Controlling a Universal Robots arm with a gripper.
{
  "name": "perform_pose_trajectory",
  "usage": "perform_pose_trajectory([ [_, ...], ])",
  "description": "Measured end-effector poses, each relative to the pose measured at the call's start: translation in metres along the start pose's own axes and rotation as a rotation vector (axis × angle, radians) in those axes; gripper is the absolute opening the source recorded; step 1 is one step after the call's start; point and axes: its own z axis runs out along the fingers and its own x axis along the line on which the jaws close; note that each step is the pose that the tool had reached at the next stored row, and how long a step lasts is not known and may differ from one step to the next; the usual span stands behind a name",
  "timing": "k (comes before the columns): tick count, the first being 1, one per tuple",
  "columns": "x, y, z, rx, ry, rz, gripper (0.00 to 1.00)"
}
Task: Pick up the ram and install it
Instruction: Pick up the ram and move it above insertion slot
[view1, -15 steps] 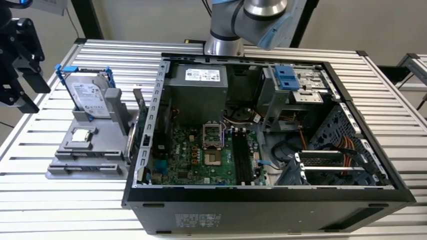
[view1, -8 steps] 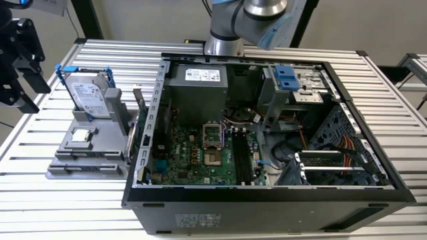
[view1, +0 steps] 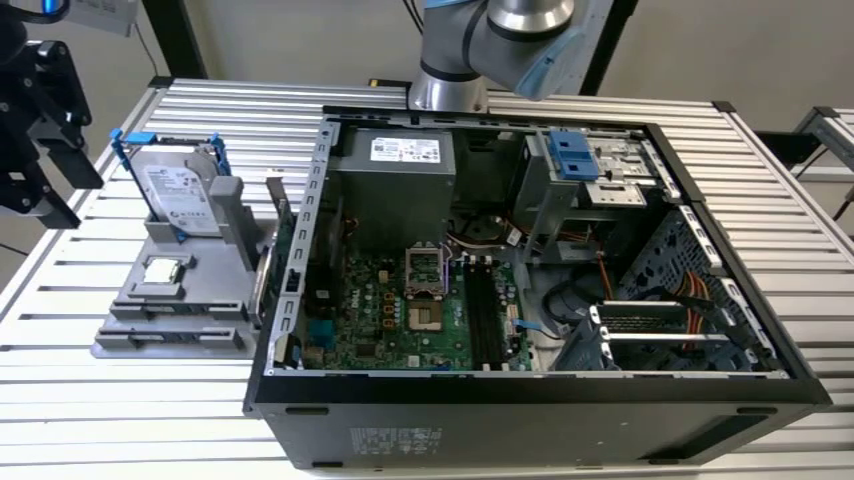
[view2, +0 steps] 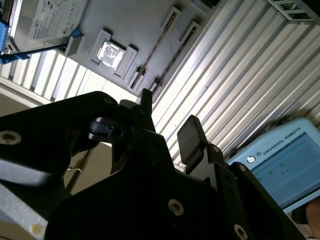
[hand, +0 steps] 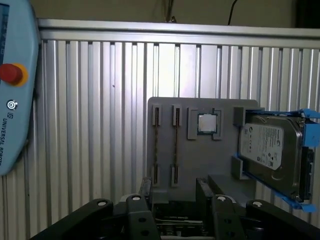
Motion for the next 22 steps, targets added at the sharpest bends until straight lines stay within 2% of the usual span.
perform_pose_trajectory([
  [22,-0.0018,0.0,0.006,0.0002,0.0033,0.002,1.0],
])
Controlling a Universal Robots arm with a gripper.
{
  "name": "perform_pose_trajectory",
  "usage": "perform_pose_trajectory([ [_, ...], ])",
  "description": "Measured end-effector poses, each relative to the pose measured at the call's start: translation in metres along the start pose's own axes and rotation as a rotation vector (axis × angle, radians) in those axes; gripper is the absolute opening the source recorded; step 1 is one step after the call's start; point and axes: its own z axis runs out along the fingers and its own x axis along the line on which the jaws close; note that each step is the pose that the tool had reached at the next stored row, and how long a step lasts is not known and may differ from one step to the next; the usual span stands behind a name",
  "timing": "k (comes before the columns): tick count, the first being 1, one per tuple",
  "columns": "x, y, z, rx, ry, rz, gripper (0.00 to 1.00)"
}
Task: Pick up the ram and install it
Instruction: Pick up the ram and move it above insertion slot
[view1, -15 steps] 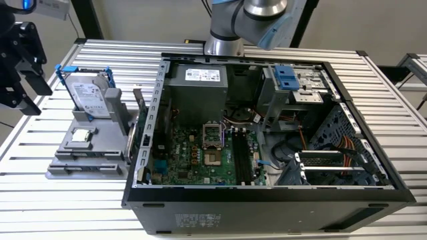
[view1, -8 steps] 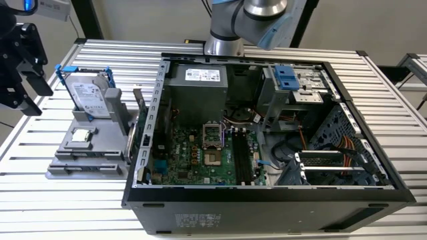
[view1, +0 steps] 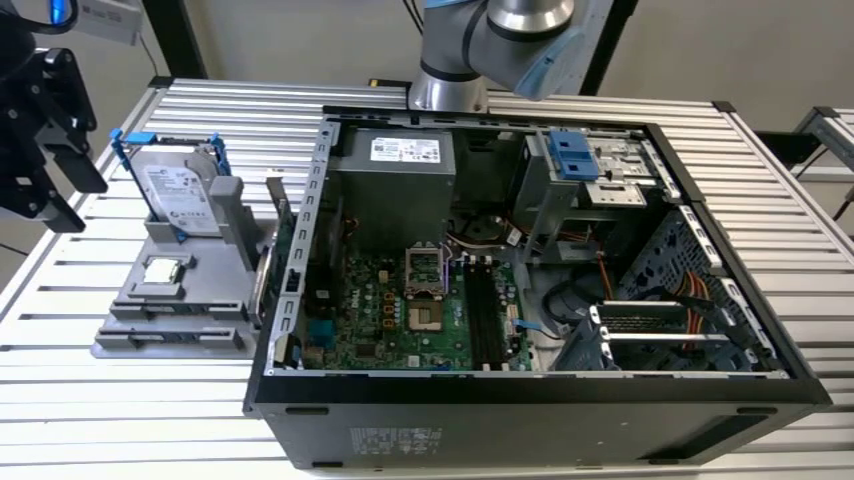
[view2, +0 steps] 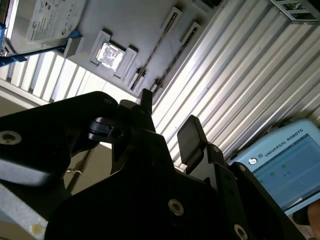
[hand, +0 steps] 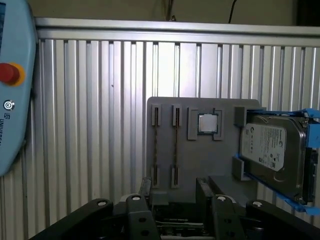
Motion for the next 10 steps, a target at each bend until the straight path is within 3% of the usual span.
perform_pose_trajectory([
  [10,-0.0003,0.0,0.0018,-0.0002,0.0009,0.0,1.0],
])
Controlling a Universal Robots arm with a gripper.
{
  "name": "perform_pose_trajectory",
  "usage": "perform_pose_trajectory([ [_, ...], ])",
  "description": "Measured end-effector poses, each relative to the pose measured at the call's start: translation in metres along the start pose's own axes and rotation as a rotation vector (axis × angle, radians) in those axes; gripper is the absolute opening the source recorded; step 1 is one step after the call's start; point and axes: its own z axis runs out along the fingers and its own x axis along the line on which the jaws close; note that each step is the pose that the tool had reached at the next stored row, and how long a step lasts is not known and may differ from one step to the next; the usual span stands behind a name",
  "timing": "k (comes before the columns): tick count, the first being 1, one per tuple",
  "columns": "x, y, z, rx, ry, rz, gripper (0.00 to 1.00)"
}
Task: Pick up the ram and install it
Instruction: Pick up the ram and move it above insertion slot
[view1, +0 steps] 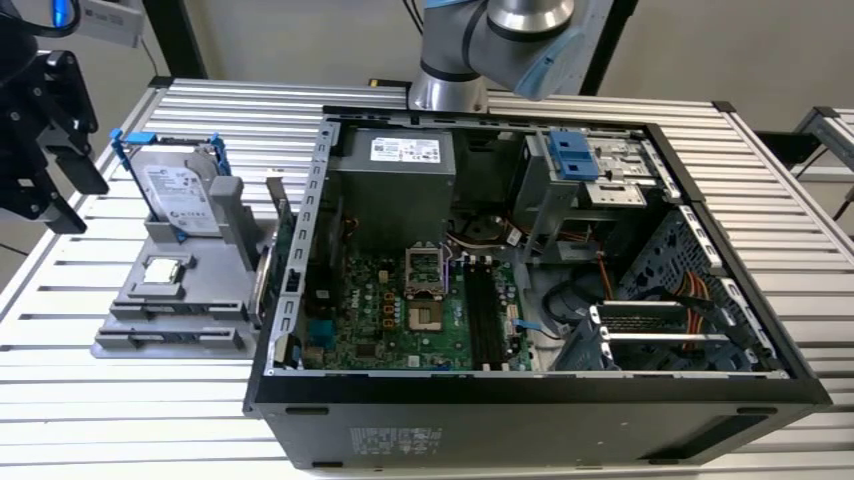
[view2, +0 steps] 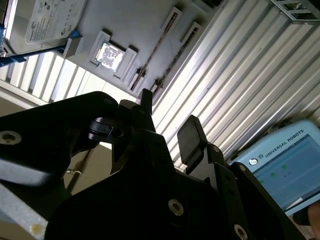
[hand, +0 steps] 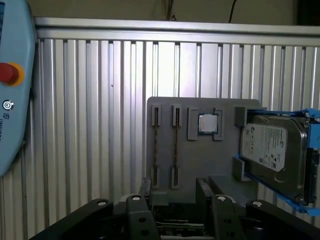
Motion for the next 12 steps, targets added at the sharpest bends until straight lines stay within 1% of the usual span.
perform_pose_trajectory([
  [12,-0.0003,0.0,0.0025,0.0001,0.0013,0.0,1.0],
])
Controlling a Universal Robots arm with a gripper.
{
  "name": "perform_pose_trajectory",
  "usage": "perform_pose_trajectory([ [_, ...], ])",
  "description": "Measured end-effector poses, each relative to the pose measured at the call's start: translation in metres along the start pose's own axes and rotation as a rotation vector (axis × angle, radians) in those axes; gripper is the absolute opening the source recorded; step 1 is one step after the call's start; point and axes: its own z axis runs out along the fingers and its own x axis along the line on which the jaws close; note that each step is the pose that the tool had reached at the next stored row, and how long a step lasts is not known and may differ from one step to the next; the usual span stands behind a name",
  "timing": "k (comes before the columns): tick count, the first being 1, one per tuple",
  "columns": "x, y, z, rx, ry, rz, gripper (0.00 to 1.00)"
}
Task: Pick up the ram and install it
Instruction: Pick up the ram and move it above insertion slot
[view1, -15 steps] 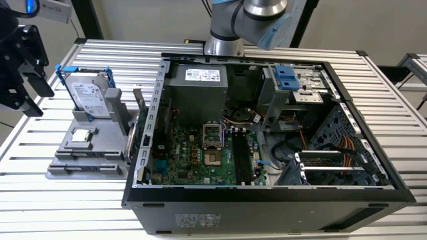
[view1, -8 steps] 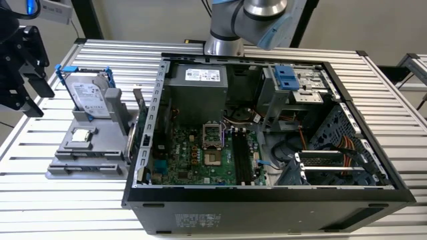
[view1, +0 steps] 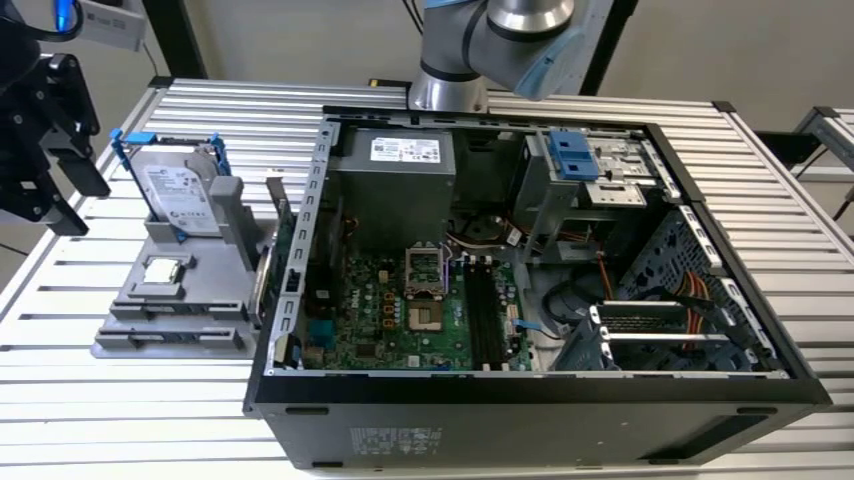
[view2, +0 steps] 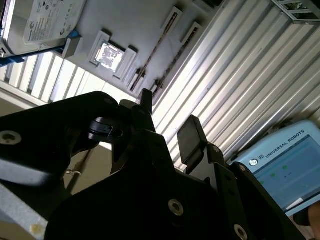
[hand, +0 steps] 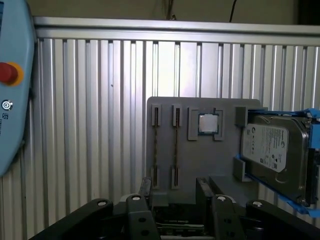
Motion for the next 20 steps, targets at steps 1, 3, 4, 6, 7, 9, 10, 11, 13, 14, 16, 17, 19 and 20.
perform_pose_trajectory([
  [1,0.0,0.0,0.0002,0.0,0.0001,0.0,1.0],
  [3,-0.0001,0.0,0.0007,0.0,0.0003,0.0,1.0],
  [4,-0.0001,0.0,0.0009,0.0,0.0004,0.0,1.0],
  [6,-0.0001,0.0,0.0014,0.0,0.0005,0.0,1.0],
  [7,-0.0001,0.0,0.0017,0.0001,0.0005,0.0,1.0],
  [9,-0.0002,0.0,0.0022,0.0,0.0007,0.0,1.0],
  [10,-0.0002,0.0,0.0024,0.0,0.0007,0.0,1.0],
  [11,-0.0002,0.0,0.0026,0.0,0.0008,0.0,1.0],
  [13,-0.0002,0.0,0.0032,0.0,0.001,0.0,1.0],
  [14,-0.0002,0.0,0.0034,0.0,0.001,0.0,1.0],
  [16,-0.0002,0.0,0.0039,0.0,0.0012,0.0,1.0],
  [17,-0.0003,0.0,0.0042,-0.0001,0.0013,0.0,1.0],
  [19,-0.0003,0.0,0.0048,0.0,0.0014,0.0,1.0],
  [20,-0.0003,0.0,0.005,0.0,0.0015,0.0,1.0],
])
